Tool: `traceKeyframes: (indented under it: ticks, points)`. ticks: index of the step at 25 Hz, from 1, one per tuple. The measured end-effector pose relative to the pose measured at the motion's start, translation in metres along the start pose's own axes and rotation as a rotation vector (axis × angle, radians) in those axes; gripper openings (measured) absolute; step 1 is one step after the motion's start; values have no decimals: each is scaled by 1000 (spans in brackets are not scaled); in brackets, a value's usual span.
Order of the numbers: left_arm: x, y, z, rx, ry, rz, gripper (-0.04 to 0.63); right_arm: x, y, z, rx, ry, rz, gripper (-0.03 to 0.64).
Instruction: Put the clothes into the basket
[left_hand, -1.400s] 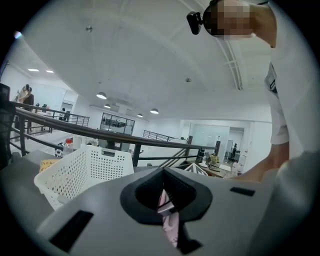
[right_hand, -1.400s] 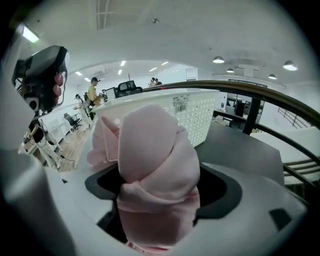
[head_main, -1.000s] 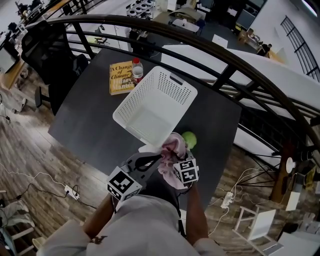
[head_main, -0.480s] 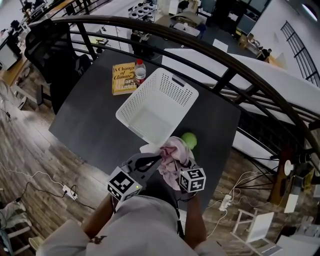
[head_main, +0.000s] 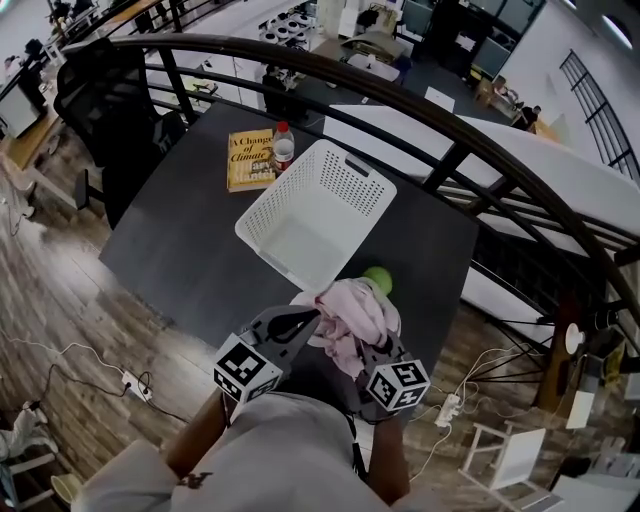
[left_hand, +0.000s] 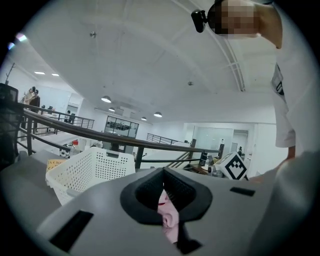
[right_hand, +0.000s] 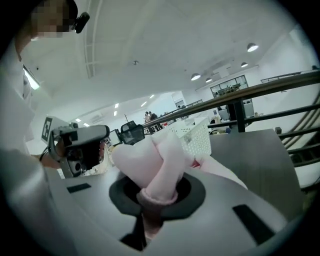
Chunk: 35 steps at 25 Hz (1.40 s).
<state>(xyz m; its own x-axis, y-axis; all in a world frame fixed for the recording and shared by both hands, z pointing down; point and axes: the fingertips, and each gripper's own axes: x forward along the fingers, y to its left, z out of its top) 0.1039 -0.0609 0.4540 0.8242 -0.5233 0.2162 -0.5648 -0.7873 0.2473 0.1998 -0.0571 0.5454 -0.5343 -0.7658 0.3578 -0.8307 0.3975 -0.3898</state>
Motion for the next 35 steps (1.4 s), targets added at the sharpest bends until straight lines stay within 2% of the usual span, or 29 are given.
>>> traceKeyframes:
  ticks: [9, 18, 26, 35]
  points:
    - [-11, -6, 15, 20, -36, 34, 5, -30, 25, 55, 18, -147, 59, 46]
    - [-15, -18, 27, 58, -58, 61, 5, -62, 35, 107, 81, -296, 133, 46]
    - [-17, -28, 43, 83, -86, 89, 5, -74, 43, 147, 89, -375, 190, 46]
    - [-24, -18, 72, 98, -143, 51, 5, -71, 59, 195, 139, -494, 239, 46]
